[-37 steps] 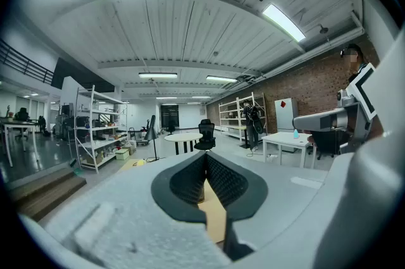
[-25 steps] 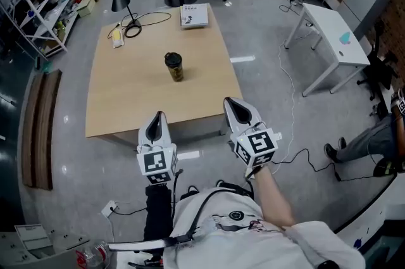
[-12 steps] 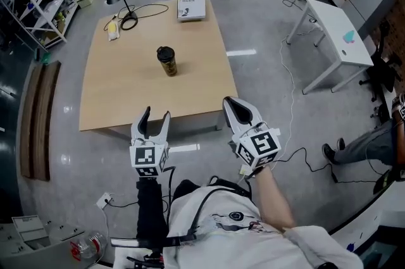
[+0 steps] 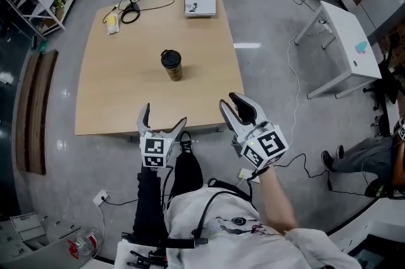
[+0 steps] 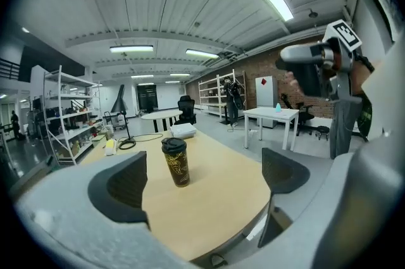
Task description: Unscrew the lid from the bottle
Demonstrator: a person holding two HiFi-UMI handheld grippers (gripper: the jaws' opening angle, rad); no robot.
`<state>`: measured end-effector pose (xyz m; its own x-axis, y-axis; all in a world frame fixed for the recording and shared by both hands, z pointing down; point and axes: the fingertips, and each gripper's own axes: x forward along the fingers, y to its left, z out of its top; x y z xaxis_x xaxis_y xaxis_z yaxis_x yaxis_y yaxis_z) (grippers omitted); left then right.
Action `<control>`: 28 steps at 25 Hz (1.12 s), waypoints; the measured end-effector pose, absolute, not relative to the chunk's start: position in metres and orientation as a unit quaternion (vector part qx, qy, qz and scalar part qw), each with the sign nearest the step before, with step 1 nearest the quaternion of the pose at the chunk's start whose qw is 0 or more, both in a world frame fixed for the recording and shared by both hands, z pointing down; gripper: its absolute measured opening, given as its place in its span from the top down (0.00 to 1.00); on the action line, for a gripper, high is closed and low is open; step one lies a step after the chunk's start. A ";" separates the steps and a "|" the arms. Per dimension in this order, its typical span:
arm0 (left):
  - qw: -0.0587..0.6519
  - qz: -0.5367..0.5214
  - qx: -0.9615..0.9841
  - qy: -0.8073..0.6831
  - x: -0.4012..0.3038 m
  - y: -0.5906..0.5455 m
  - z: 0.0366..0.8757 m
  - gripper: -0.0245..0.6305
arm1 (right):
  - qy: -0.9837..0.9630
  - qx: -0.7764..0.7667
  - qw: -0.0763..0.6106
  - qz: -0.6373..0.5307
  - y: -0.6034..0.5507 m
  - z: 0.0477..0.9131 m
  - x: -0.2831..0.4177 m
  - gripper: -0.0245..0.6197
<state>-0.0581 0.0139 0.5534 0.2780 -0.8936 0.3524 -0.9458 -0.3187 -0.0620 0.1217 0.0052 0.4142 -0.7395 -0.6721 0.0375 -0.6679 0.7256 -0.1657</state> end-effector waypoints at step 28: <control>0.107 0.198 0.860 -0.459 -0.050 -0.218 0.744 0.15 | 0.884 -0.395 -0.148 -0.199 -0.211 0.510 0.070 0.50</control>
<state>-0.0501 -0.2180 0.7438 0.5010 -0.7466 0.4377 -0.8310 -0.5563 0.0022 0.0697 -0.2105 0.5105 -0.6440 -0.6402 0.4188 -0.7580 0.6080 -0.2361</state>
